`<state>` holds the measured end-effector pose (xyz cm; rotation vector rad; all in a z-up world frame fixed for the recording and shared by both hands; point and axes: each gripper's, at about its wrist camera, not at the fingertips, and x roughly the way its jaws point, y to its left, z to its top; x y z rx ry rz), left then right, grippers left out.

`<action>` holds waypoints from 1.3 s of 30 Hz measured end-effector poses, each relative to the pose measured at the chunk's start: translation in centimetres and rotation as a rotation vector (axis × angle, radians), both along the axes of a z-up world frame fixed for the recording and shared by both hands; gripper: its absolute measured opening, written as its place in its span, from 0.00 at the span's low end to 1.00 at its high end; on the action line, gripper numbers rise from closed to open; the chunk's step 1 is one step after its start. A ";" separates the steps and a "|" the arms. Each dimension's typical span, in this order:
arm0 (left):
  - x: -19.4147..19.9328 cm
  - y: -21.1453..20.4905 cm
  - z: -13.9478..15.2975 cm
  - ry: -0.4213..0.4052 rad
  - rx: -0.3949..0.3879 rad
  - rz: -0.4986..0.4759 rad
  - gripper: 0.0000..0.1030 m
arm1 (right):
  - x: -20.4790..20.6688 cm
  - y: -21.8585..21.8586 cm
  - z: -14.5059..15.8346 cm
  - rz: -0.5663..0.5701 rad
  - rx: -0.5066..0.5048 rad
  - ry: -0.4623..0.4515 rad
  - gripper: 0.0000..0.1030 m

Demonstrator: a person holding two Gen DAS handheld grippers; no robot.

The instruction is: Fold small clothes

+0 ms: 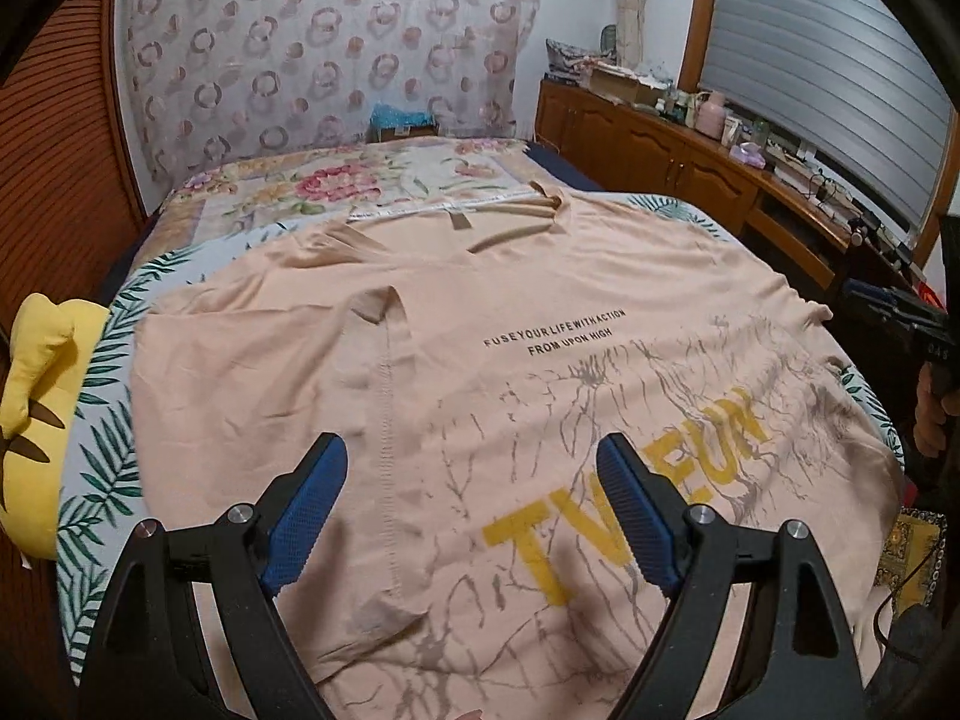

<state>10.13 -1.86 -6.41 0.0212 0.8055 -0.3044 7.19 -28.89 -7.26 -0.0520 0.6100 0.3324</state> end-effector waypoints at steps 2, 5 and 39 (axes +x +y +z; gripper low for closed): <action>0.3 -0.5 -0.4 0.014 -0.001 -0.006 0.83 | -0.4 -0.7 -0.5 -0.030 0.001 0.019 0.51; 1.0 -1.4 -1.4 0.045 0.014 -0.019 0.83 | -0.8 -2.1 -1.4 -0.083 0.008 0.046 0.51; 2.3 -3.9 -3.3 0.088 0.142 -0.048 0.99 | -0.7 -2.8 -1.0 -0.128 0.007 0.147 0.49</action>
